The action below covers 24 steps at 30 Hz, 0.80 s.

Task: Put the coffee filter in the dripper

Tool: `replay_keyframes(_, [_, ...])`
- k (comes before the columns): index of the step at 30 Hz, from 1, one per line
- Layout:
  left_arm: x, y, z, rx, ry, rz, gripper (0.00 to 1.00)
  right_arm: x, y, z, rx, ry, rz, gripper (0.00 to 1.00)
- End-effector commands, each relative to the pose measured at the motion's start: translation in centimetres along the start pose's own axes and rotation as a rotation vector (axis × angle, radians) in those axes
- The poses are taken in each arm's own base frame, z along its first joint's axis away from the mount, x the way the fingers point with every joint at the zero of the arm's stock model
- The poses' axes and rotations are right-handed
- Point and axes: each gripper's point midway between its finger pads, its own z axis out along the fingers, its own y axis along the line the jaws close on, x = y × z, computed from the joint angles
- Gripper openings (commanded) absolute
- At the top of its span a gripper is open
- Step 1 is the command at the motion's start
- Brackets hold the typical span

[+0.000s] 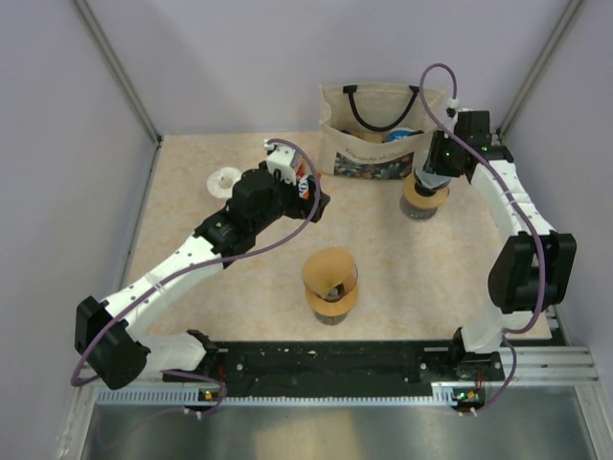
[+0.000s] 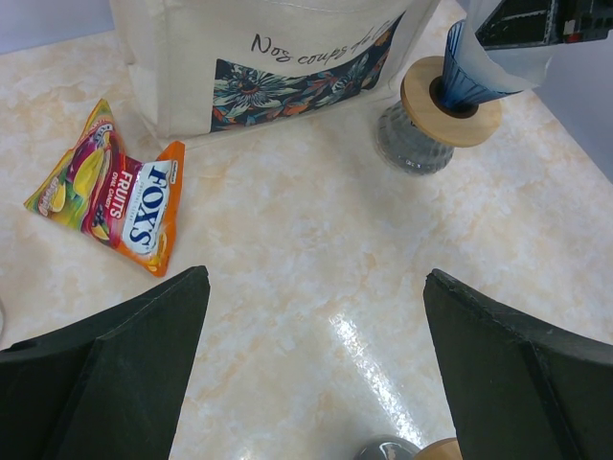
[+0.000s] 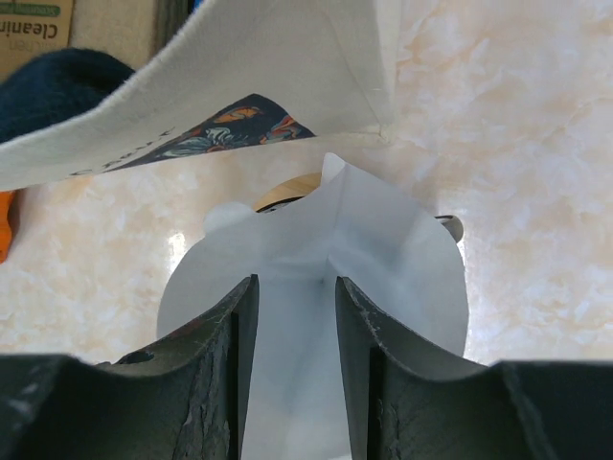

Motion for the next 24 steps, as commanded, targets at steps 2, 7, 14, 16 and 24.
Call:
replay_keyframes(2, [-2.9, -0.4, -0.4, 0.010, -0.074, -0.003, 0.99, -3.1, 0.7, -3.0, 0.005, -0.110, -0.005, 0.38])
replay_keyframes(7, [-3.0, -0.5, -0.5, 0.015, -0.076, -0.003, 0.99, -3.5, 0.7, -3.4, 0.006, -0.123, -0.008, 0.38])
replay_keyframes(14, [-3.1, -0.7, -0.6, 0.021, -0.079, -0.003, 0.99, -5.1, 1.1, -5.2, 0.002, -0.179, -0.019, 0.38])
replay_keyframes(16, [-3.1, -0.7, -0.7, 0.023, -0.080, -0.003, 0.99, -5.3, 1.2, -5.6, 0.002, -0.190, -0.018, 0.38])
replay_keyframes(24, [-3.1, -0.7, -0.7, 0.022, -0.079, -0.005, 0.99, -6.5, 0.7, -8.0, 0.035, -0.269, -0.027, 0.46])
